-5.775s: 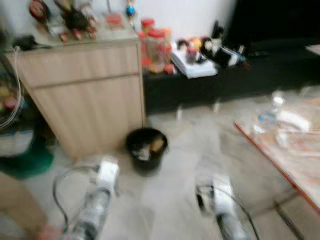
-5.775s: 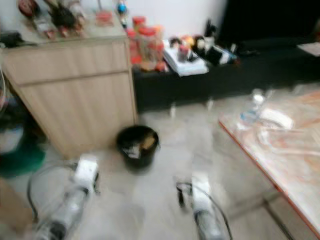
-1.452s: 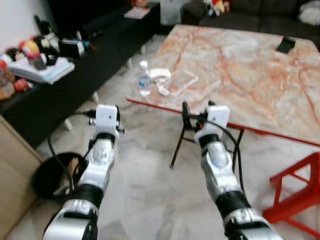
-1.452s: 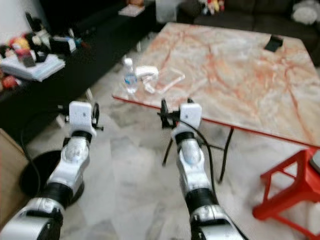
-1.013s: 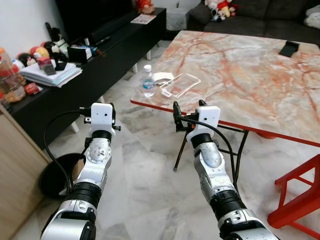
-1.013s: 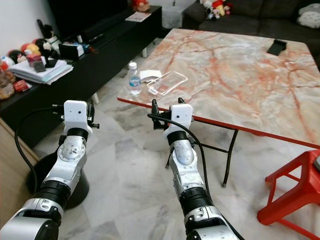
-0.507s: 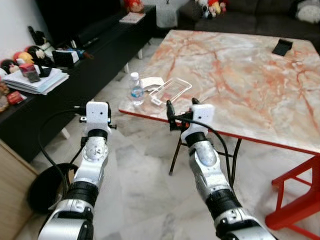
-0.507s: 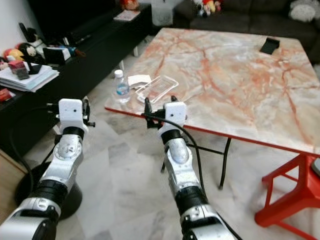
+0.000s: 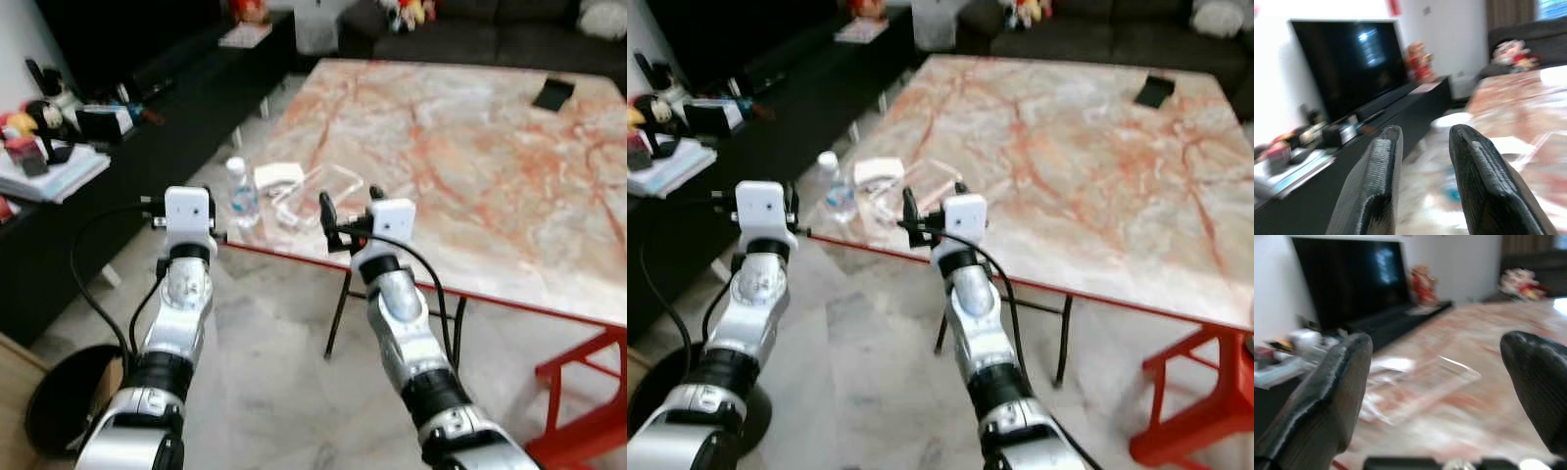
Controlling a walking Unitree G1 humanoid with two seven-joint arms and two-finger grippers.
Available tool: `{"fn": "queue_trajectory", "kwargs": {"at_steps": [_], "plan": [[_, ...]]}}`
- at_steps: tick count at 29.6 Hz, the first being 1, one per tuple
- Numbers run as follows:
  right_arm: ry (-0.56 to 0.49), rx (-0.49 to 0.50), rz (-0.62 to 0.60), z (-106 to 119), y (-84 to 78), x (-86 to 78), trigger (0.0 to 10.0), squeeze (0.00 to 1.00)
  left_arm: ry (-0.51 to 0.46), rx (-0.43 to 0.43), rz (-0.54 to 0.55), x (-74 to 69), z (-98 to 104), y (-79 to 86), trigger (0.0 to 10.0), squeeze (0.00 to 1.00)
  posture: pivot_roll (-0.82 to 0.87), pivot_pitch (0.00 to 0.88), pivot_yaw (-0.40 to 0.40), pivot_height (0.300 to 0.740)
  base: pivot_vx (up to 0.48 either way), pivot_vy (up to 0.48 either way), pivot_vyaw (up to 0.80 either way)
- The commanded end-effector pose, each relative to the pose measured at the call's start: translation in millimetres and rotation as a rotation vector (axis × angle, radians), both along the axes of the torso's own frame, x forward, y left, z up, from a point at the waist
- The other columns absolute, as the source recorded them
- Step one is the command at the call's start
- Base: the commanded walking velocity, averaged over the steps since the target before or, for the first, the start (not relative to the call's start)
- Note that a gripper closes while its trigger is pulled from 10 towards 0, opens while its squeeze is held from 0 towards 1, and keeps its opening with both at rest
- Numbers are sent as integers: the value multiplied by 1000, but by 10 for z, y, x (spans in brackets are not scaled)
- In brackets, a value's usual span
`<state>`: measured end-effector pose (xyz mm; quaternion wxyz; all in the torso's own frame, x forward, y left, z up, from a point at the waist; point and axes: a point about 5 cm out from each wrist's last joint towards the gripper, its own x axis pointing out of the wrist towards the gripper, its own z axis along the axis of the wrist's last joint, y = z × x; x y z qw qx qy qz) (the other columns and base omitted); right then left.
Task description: Picking trash to rubbish bin
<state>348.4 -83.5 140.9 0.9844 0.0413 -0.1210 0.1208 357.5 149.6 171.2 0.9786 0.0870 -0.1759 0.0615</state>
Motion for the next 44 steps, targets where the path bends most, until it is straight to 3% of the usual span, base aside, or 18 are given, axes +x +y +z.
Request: {"fn": "queue_trajectory", "kwargs": {"at_steps": [1,3,4,15,21,44], "plan": [[-33,22,14,84,60,-1,10000,0,-65,62,-17,-15,138,-12,10000,0,-78,49,40,740,0,0,0],[-32,21,14,83,61,-1,10000,0,-70,82,-23,-3,168,-30,10000,0,-78,49,40,740,0,0,0],[-31,21,14,82,60,0,10000,0,-79,84,-20,7,195,-33,10000,1000,-78,49,40,740,0,0,0],[-28,20,16,71,58,-5,10000,0,-73,80,-1,33,235,6,10000,1000,-77,50,41,740,0,0,0],[-27,15,18,70,65,-8,10000,0,-36,63,-16,13,139,-34,10000,1000,-81,52,42,740,0,0,0],[-40,9,42,84,132,-32,10000,0,-20,39,-3,13,110,-9,10000,1000,-89,39,49,740,0,0,0]]}}
